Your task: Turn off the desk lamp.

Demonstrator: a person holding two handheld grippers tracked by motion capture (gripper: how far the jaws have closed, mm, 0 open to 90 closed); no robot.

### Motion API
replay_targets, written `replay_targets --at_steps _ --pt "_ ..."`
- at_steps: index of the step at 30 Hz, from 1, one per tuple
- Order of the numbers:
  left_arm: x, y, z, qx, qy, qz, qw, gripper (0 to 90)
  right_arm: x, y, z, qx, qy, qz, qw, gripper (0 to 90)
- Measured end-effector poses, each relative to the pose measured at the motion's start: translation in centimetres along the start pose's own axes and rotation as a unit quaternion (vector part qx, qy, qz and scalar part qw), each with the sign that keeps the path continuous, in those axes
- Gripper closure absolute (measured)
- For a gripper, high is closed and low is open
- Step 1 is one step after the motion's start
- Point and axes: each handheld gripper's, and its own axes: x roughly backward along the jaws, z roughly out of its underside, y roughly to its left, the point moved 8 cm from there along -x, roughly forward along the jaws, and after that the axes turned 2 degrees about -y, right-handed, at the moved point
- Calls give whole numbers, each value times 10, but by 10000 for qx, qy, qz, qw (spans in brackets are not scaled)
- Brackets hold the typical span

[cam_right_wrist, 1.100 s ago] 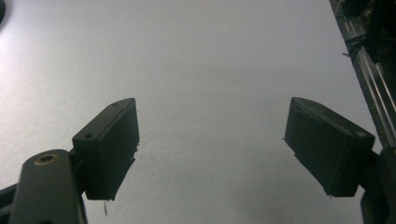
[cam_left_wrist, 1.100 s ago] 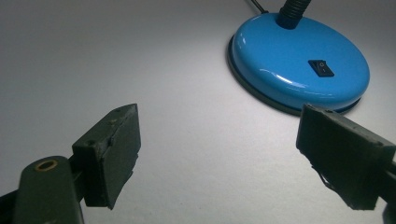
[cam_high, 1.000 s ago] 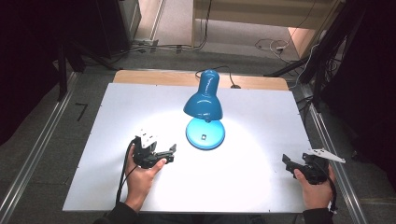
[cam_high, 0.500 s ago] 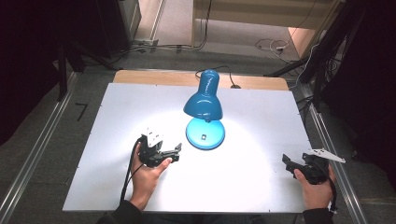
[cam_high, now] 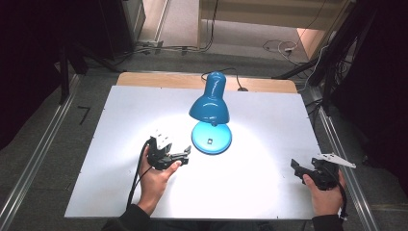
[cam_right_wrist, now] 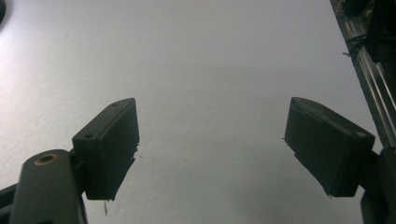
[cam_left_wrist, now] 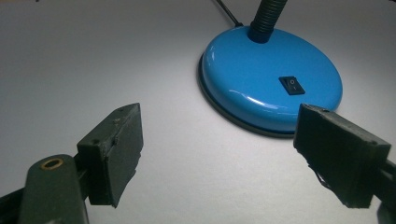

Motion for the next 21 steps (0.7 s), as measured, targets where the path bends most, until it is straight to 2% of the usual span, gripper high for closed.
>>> replay_targets --at_steps 12,21 --pt "-6 -12 -3 -41 21 90 9999 174 2 -1 -1 -25 -35 13 10000 164" --pt "-8 -14 -2 -78 90 119 9999 175 2 -1 0 -52 -15 11 10000 164"
